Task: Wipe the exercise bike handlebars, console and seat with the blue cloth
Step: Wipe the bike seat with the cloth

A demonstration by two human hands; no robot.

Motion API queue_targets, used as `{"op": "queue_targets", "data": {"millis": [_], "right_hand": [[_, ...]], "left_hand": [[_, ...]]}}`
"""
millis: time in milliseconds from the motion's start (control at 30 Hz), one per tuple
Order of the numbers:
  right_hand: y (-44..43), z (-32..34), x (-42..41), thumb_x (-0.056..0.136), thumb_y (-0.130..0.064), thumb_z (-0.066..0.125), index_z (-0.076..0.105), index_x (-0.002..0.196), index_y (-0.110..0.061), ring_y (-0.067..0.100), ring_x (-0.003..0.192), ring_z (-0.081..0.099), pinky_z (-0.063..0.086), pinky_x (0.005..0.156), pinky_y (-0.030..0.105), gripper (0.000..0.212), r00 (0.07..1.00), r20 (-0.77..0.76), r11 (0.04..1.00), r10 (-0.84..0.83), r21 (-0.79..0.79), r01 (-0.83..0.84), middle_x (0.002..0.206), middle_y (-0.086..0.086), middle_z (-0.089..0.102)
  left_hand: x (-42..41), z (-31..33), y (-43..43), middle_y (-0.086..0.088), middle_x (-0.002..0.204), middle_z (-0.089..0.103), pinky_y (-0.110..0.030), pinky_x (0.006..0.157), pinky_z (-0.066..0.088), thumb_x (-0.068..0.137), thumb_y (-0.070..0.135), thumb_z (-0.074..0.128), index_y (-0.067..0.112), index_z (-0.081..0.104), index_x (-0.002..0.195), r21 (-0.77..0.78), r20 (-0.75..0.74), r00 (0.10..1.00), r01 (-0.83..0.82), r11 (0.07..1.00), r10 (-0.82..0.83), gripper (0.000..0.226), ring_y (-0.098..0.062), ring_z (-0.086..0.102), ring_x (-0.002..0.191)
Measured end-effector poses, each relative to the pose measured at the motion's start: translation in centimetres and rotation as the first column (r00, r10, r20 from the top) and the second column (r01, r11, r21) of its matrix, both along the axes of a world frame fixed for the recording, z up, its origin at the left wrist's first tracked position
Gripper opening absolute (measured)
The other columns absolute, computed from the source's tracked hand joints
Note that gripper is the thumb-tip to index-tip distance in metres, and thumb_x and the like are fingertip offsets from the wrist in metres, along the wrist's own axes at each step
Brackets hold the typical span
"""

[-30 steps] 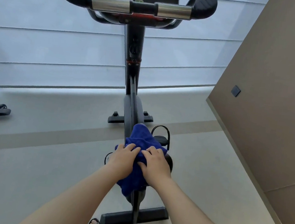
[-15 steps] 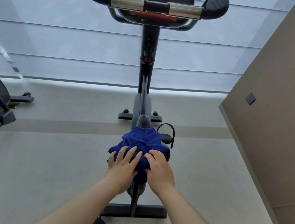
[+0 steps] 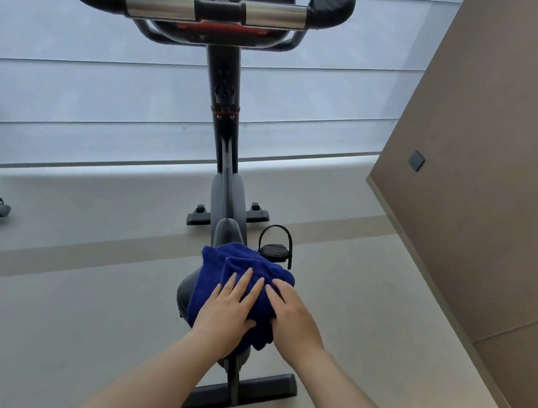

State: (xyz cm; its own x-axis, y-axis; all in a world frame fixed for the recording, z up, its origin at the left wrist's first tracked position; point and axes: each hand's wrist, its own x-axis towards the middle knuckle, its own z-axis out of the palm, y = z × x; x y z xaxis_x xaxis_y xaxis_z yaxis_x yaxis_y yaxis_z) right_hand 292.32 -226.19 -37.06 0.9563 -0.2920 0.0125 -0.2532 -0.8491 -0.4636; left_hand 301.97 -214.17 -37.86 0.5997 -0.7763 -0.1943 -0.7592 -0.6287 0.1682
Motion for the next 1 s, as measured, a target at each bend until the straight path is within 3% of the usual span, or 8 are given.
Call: {"op": "queue_targets", "data": {"millis": [333,533,700,833,1000], "right_hand": [[-2.7,-0.1,1.3,0.086,-0.005,0.057,0.033,0.144,-0.014,0.016,0.137,0.03,0.023,0.109,0.02,0.063,0.996,-0.06,0.997,0.069,0.034,-0.067,0.152,0.0,0.03],[-2.7,0.7,1.9,0.081,0.001,0.062,0.043,0.139,-0.015,0.017,0.133,0.036,0.027,0.108,0.023,0.063,0.997,-0.08,0.993,-0.015,0.117,0.024,0.147,-0.002,0.039],[-0.6,0.6,1.1,0.085,0.003,0.054,0.056,0.127,-0.014,0.016,0.114,0.051,0.039,0.098,0.021,0.045,0.987,-0.005,0.98,-0.16,0.12,0.159,0.126,-0.001,0.054],[-0.4,1.3,0.9,0.087,-0.002,0.051,0.064,0.115,-0.016,0.017,0.101,0.056,0.042,0.088,0.02,0.034,0.987,0.034,0.982,-0.154,0.111,0.15,0.113,-0.002,0.06],[1.4,2.1,2.7,0.093,-0.008,0.047,0.058,0.126,-0.017,0.016,0.125,0.045,0.035,0.103,0.023,0.036,0.989,0.124,0.994,-0.08,0.083,0.07,0.134,0.001,0.054]], "left_hand": [[2.9,0.2,-0.4,0.003,0.157,-0.013,-0.039,0.115,0.001,0.092,0.056,0.035,0.034,-0.011,0.146,0.033,-0.051,0.984,0.174,0.984,-0.172,0.074,-0.022,-0.009,0.144],[3.3,1.0,-1.0,0.003,0.157,-0.009,-0.042,0.116,0.008,0.092,0.053,0.039,0.033,-0.004,0.147,0.028,-0.095,0.977,0.193,0.981,-0.19,0.073,-0.023,-0.006,0.144],[2.2,0.9,-0.4,0.007,0.156,0.01,-0.037,0.114,0.02,0.092,0.044,0.047,0.034,0.016,0.146,-0.093,-0.056,0.989,0.131,0.987,-0.136,0.063,-0.02,0.008,0.143],[2.1,1.3,0.2,0.01,0.145,0.033,-0.03,0.108,0.028,0.092,0.032,0.051,0.033,0.038,0.135,-0.251,-0.092,0.99,0.081,0.965,-0.107,0.045,-0.015,0.027,0.133],[3.8,2.2,1.3,0.005,0.129,0.048,-0.025,0.099,0.034,0.092,0.014,0.048,0.024,0.048,0.127,-0.299,-0.058,0.993,0.084,0.95,-0.106,0.036,-0.016,0.045,0.112]]}}
